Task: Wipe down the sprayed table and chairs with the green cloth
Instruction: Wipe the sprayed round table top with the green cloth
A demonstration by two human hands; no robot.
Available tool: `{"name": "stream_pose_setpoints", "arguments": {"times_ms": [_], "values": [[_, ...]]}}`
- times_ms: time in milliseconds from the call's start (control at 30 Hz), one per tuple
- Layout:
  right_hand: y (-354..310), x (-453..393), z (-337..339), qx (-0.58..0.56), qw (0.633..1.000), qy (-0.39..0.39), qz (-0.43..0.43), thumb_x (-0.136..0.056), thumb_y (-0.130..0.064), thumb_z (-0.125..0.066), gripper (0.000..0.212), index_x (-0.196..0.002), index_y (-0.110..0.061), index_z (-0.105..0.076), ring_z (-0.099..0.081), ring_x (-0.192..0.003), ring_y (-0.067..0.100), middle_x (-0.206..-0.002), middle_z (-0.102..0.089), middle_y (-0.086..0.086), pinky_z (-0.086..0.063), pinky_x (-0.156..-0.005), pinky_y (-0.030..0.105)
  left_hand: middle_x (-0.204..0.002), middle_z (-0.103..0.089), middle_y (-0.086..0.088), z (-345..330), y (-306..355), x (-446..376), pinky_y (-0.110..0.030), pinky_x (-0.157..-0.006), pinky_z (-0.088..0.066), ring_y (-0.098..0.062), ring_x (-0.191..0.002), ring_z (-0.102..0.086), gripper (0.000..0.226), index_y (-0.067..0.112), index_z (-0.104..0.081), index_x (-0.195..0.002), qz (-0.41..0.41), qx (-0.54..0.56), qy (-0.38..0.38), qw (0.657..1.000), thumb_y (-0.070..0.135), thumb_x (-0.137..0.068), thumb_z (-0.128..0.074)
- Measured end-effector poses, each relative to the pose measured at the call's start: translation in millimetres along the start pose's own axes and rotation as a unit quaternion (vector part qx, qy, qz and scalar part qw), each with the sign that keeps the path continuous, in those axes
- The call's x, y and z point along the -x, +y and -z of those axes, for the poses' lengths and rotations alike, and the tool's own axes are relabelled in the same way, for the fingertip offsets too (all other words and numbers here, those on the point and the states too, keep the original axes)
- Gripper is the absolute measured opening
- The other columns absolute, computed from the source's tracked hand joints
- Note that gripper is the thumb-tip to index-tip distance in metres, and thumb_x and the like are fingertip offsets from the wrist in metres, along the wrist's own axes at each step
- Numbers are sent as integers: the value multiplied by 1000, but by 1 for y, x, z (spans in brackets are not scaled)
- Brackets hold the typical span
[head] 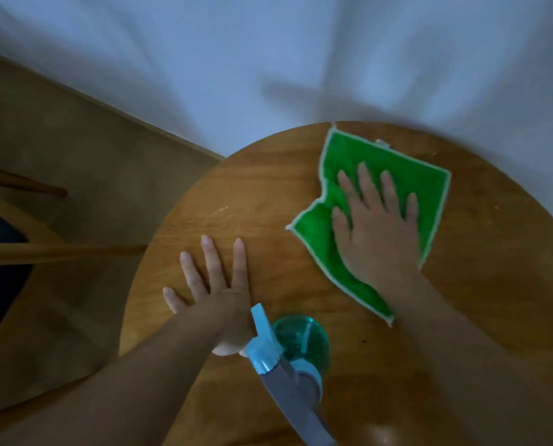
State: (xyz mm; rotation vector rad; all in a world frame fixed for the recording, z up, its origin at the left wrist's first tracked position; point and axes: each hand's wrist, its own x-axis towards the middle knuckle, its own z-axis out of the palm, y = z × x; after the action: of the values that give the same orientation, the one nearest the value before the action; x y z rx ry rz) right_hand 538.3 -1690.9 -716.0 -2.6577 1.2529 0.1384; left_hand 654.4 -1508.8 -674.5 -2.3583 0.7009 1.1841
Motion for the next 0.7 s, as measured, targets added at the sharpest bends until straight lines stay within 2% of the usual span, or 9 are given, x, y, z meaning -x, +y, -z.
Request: {"name": "stream_pose_setpoints", "arguments": {"times_ms": [100,200,267,333,433,533,600,633,700], "values": [[46,5,9,-29,987,3,-161,-93,-61,-9,64,-153,-38,-3,0,-149,27,-163,0,-5,-3,-116,61,-118,69,-7,-8,1,-4,-70,-108,2,-40,-116,55,139,37,62,-107,16,0,49,999,38,-78,-74],[34,-1,12,-34,976,-12,-213,-95,-61,-8,65,-153,-35,3,7,-148,34,-163,7,1,0,-113,66,-115,70,-6,-8,2,-8,-70,-100,14,-34,-95,67,144,39,63,-103,18,11,42,999,43,-73,-77],[8,-10,13,-22,984,-32,-173,-96,-61,-7,64,-153,-36,7,11,-147,37,-162,12,3,3,-112,68,-113,71,-4,-6,-1,-10,-68,-90,24,-32,-89,70,152,42,63,-101,14,21,23,999,46,-63,-84],[-24,-18,9,-2,996,-40,-81,-96,-60,-7,61,-152,-39,7,13,-146,37,-162,14,2,5,-110,67,-115,71,-3,-8,-2,-11,-68,-85,27,-32,-90,70,152,43,62,-102,11,22,24,999,48,-62,-84],[-83,-24,2,22,995,-49,78,-97,-57,-9,57,-151,-43,4,15,-147,35,-162,13,-1,9,-109,66,-121,68,-5,-13,0,-10,-73,-99,12,-35,-98,67,139,40,58,-114,23,10,61,998,41,-76,-75],[-121,-22,-1,12,972,-68,225,-98,-54,-11,52,-150,-47,-4,13,-148,29,-163,8,-7,12,-110,64,-109,72,-12,-14,-1,-12,-75,-101,5,-43,-98,64,117,31,45,-131,33,-10,38,999,44,-85,-62],[-117,-20,-2,5,963,-62,261,-99,-52,-13,52,-150,-46,-11,7,-149,26,-163,1,-9,8,-113,61,-105,72,-13,-12,-1,-11,-75,-101,5,-45,-101,61,121,28,44,-134,28,-18,5,999,44,-84,-65],[-107,-18,-1,10,964,-51,260,-99,-52,-15,52,-150,-44,-14,3,-149,24,-163,-3,-9,4,-115,60,-107,72,-14,-8,-1,-9,-74,-102,5,-45,-104,59,130,29,48,-130,18,-25,-4,1000,42,-79,-71],[-77,-18,0,13,977,-29,211,-99,-53,-16,53,-151,-43,-16,-3,-149,23,-162,-8,-10,-3,-116,58,-109,72,-10,5,-3,-1,-72,-104,6,-43,-110,56,150,33,58,-114,-11,-17,-40,999,37,-67,-84]]}}
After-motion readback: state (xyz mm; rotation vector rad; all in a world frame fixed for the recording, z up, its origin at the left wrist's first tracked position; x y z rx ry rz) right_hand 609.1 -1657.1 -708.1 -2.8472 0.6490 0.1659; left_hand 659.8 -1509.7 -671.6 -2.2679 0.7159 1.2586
